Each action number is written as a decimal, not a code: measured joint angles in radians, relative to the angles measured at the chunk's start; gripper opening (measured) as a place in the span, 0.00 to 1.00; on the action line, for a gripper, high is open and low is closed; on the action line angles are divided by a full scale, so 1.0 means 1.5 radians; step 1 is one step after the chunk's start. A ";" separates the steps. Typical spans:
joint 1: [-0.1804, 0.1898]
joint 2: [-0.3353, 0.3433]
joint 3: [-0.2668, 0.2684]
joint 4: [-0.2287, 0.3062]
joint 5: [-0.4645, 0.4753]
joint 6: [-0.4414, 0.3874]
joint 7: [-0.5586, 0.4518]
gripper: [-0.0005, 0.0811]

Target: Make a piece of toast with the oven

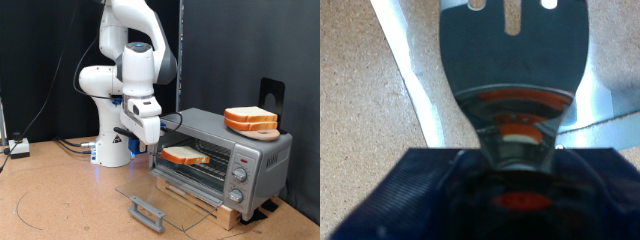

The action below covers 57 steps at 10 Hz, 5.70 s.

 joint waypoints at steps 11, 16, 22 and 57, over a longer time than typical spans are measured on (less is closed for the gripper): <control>0.081 -0.006 0.040 -0.009 0.085 0.016 0.008 0.49; 0.033 -0.008 0.002 -0.006 0.048 -0.046 -0.014 0.49; -0.017 -0.004 -0.087 -0.005 0.086 -0.021 -0.067 0.49; 0.204 -0.273 0.162 -0.030 0.690 -0.224 -0.104 0.99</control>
